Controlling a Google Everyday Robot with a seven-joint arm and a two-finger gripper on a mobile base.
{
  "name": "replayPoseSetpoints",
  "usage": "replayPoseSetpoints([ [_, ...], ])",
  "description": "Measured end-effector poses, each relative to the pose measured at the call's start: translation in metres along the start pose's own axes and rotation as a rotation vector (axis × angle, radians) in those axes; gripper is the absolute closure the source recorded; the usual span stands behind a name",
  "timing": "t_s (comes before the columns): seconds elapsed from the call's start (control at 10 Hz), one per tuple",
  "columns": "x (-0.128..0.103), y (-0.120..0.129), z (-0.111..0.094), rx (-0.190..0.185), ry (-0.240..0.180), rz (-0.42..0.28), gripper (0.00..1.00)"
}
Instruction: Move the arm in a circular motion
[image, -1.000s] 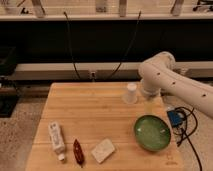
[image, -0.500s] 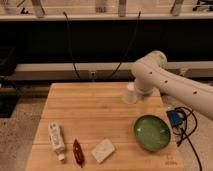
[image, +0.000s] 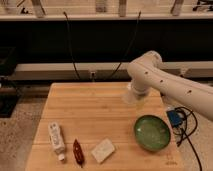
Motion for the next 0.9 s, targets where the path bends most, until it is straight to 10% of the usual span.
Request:
replayPoseSetpoints([
  [0.9, -0.040, -0.013, 0.008, -0.010, -0.014, -0.025, 0.20],
])
